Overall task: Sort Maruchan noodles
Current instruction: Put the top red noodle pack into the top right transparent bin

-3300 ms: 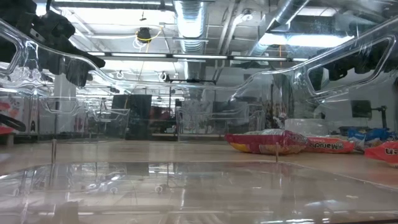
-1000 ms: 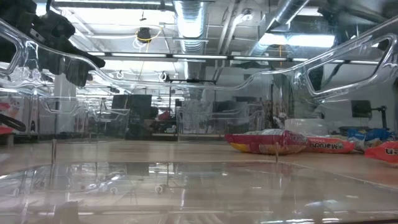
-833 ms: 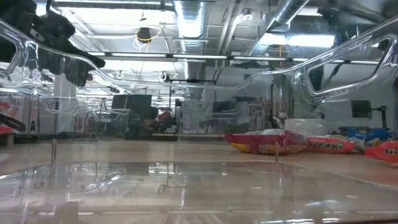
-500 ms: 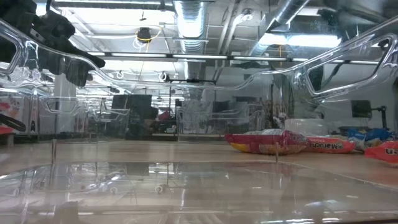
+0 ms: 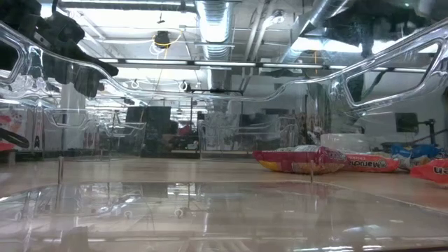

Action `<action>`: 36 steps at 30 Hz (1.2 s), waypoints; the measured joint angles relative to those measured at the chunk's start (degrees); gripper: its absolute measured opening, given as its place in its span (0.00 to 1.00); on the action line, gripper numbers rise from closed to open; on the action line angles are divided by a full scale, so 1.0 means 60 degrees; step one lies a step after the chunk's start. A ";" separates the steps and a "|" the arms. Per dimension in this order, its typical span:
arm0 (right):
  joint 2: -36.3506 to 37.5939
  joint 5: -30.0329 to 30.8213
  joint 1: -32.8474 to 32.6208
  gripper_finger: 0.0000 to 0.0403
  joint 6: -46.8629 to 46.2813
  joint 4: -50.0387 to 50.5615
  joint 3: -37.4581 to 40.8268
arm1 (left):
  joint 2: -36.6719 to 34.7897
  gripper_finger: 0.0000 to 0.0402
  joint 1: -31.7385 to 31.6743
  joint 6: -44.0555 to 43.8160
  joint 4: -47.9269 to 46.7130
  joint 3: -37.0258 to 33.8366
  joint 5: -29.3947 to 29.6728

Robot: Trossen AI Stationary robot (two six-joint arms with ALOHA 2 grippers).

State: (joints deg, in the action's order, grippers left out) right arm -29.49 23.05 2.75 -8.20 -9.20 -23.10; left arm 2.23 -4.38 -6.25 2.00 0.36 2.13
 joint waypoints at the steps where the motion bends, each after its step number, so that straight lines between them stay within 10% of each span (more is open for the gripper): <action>1: -0.0186 0.0000 0.0002 0.46 0.0011 0.0318 -0.0305 | 0.0002 0.00 0.0000 0.0000 0.0004 0.0003 0.0000; 20: -0.2963 -0.2343 -0.1239 0.55 -0.5342 0.4935 -0.1839 | 0.0002 0.00 0.0000 -0.0002 0.0000 0.0000 0.0000; 26: -0.4668 -0.2295 -0.1683 0.55 -0.5905 0.7723 -0.2815 | 0.0001 0.00 0.0000 0.0000 0.0004 0.0002 0.0000; 36: -0.7521 -0.1170 -0.2179 0.55 -0.3686 0.6953 -0.3789 | 0.0002 0.00 -0.0004 0.0001 0.0000 0.0003 0.0003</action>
State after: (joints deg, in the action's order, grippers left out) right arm -74.62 16.03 -10.32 -30.32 32.52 -45.83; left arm 2.24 -4.40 -6.24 2.00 0.38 2.15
